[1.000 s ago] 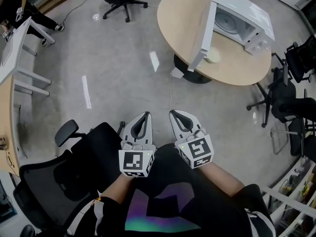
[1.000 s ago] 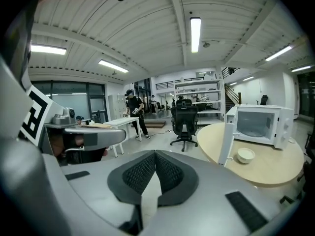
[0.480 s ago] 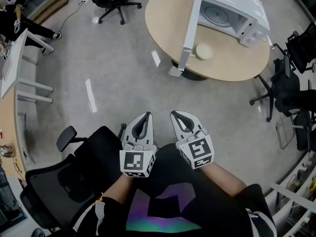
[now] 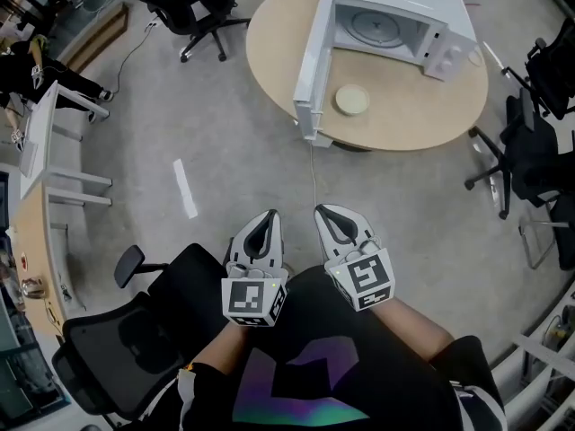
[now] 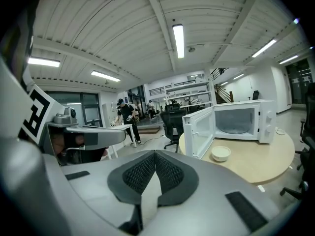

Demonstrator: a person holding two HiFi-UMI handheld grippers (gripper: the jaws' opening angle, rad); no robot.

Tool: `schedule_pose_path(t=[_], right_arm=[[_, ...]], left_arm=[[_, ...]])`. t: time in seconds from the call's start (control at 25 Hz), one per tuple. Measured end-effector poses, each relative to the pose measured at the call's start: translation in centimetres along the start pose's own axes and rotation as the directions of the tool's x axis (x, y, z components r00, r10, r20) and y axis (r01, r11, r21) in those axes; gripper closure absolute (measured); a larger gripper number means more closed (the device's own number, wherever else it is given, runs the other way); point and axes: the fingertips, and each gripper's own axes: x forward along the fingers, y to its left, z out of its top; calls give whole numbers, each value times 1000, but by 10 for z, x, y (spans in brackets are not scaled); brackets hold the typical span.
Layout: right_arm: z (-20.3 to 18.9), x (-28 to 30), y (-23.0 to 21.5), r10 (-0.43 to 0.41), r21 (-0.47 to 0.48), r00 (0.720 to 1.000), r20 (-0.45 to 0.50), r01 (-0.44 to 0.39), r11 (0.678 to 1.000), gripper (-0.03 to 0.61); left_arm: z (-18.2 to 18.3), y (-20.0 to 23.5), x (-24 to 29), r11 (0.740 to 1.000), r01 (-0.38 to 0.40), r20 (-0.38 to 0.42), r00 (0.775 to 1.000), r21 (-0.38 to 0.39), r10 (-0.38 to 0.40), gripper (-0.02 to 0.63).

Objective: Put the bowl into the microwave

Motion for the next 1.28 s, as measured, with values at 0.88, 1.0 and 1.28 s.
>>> schedule_pose_path(t=[0.88,1.0,1.28], right_arm=[[-25,-82,-142,-99,31,995,-9,99,995,563],[-26,-91,-153,-112,37,994,-7,113,993,563],[-34,-105,-162,-102,37,995,1,102,994,563]], left_arm=[[-20,-136,88,994,103,-80,992,46,-100,568],[-20,-153,97,989,131,-92,988,68,-125,568],[-26,-170,99,990,121,-107,988,75,-113,568]])
